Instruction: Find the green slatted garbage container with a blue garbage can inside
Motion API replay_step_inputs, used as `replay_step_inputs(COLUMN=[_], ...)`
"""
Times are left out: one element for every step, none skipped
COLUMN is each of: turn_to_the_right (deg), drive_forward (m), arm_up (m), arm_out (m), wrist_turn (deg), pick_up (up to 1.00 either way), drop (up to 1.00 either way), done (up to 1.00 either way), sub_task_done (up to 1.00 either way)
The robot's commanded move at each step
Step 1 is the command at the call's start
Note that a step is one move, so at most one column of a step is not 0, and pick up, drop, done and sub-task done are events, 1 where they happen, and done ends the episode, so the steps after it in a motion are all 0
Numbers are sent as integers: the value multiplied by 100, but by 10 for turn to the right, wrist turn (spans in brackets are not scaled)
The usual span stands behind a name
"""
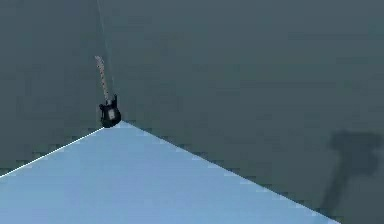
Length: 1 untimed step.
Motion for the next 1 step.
replay_step_inputs(turn_to_the_right=[420], drive_forward=[0], arm_up=[0], arm_out=[0], wrist_turn=[0], pick_up=[0], drop=[0], done=[0], sub_task_done=[0])
